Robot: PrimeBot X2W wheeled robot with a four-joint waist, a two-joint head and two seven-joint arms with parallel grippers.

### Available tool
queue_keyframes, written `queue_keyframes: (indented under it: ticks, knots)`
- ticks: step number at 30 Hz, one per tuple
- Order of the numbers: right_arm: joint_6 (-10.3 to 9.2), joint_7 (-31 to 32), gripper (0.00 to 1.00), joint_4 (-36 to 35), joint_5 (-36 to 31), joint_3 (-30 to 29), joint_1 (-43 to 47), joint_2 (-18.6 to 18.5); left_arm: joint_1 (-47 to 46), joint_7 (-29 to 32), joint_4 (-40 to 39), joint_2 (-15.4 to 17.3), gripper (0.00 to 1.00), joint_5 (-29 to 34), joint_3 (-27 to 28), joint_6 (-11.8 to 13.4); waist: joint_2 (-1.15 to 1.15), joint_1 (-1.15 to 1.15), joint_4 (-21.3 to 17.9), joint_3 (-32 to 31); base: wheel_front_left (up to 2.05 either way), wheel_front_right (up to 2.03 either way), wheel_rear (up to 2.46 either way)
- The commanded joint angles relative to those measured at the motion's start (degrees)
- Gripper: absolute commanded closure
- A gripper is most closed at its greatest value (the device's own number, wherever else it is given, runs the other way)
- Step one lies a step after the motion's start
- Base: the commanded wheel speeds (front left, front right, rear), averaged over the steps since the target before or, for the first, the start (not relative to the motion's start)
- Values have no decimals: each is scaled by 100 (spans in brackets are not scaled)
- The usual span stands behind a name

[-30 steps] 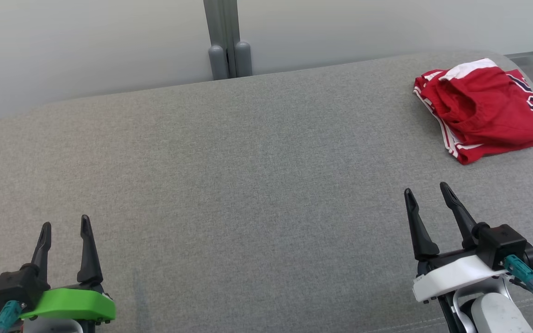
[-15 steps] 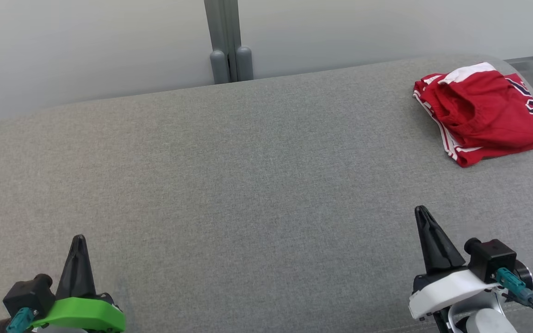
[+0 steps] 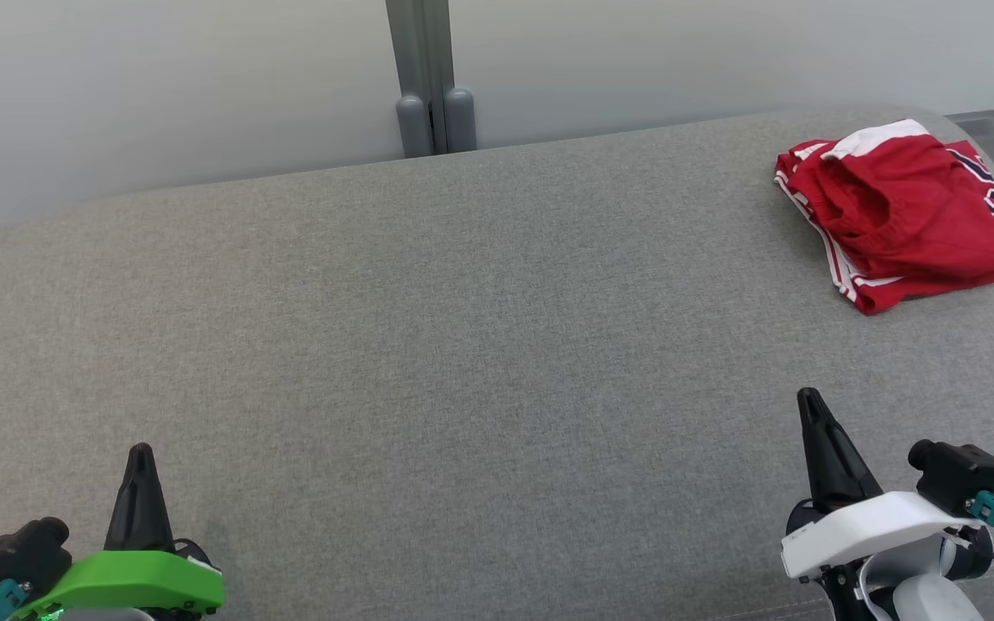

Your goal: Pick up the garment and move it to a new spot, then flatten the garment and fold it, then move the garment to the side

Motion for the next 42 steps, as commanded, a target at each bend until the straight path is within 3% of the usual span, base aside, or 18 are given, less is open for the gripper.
queue_keyframes:
  ticks: [1, 42]
  knots:
    - [-1, 44, 100, -62, 263, -47, -153, -19, -122, 51, -112, 29, 100, -234, 8, -10, 0, 0, 4, -2, 0, 0, 0]
    - [-4, 836, 100, 71, 3551, -453, -311, 57, -290, 882, -261, -21, 100, -3355, -52, -33, 0, 0, 103, -47, 0, 0, 0]
